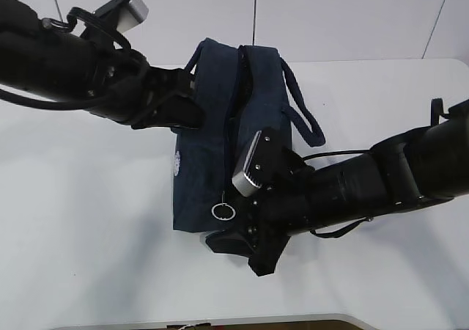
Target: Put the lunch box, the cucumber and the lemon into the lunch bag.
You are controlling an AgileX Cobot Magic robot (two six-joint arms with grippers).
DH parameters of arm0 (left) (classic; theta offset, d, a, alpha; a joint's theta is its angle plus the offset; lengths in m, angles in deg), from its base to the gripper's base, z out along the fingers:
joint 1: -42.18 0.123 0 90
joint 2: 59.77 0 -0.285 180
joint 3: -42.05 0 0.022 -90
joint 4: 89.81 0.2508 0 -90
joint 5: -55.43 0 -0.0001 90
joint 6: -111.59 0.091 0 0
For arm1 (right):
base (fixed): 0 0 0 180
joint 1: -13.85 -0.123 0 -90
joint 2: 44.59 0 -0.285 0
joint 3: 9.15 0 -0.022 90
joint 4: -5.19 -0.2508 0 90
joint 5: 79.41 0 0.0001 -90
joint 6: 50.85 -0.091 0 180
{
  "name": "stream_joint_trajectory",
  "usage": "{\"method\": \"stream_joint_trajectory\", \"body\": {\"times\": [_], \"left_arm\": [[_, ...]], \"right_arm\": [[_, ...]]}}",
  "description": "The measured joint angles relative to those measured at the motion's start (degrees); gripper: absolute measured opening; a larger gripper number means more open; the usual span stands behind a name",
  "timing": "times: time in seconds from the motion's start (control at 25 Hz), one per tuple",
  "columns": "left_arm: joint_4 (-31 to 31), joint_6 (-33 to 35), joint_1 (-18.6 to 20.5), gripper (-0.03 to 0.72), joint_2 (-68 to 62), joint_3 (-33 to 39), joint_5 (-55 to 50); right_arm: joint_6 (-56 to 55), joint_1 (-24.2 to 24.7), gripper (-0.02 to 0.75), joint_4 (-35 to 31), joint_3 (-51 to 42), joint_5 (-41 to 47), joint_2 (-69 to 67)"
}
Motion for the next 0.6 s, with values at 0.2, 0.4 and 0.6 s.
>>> {"method": "stream_joint_trajectory", "body": {"times": [0.2, 0.4, 0.6], "left_arm": [[0.0, 0.0, 0.0, -0.001, 0.0, 0.0, 0.0], [0.0, 0.0, 0.0, -0.001, 0.0, 0.0, 0.0], [0.1, 0.0, 0.0, -0.001, 0.0, 0.0, 0.0]], "right_arm": [[-0.1, 0.0, 0.438, 0.0, 0.2, 1.6, -0.3], [-0.1, 0.0, 0.438, 0.1, 1.4, 1.6, -0.6], [-0.6, 0.0, 0.438, 0.2, 2.2, 1.6, -0.6]]}}
